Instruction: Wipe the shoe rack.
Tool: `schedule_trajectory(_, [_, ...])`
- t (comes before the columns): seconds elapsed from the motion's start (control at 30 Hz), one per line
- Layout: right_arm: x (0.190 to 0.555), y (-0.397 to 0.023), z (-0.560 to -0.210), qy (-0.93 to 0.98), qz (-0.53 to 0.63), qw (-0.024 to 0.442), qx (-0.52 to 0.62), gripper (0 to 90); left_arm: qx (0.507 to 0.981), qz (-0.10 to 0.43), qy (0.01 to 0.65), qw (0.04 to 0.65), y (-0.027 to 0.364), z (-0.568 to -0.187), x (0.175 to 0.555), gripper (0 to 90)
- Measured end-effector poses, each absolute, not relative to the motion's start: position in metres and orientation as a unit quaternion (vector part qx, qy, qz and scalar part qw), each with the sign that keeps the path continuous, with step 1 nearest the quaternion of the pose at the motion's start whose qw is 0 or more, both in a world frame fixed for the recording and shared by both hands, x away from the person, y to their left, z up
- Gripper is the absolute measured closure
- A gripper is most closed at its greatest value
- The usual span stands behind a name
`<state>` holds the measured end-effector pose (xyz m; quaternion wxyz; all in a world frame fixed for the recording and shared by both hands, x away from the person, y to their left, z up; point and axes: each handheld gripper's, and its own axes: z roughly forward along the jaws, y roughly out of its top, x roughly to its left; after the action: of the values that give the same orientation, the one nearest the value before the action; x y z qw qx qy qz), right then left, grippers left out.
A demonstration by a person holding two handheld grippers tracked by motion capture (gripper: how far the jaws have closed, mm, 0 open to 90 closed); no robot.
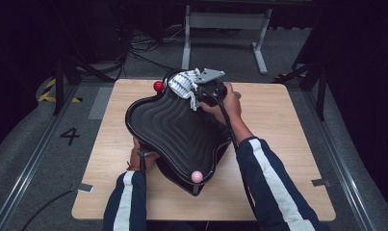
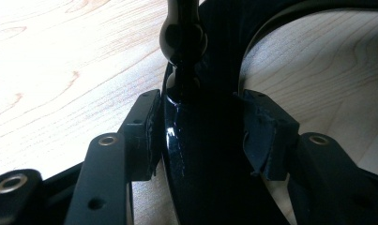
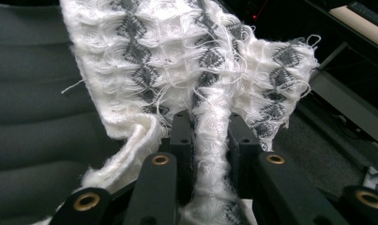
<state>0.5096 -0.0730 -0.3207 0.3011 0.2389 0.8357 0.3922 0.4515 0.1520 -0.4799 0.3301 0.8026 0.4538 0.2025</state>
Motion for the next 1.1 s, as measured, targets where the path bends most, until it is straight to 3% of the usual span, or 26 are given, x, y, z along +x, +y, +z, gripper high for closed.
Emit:
schedule_trajectory(0.27, [0.492,-0.070,-0.322,0.847,0.402,0.285,0.198,76.4,0.802,0.207,0.454,0.330,0.152,-0.480,0.451,50.4])
schedule_trajectory(0.7, [0.428,-0.035,-0.323,0.865,0.426,0.256,0.071,76.3,0.802,0.204,0.455,0.329,0.152,-0.480,0.451,50.4])
schedule_trajectory(1.1, [0.449,-0.046,-0.322,0.861,0.411,0.280,0.106,76.1,0.802,0.203,0.455,0.330,0.152,-0.480,0.451,50.4])
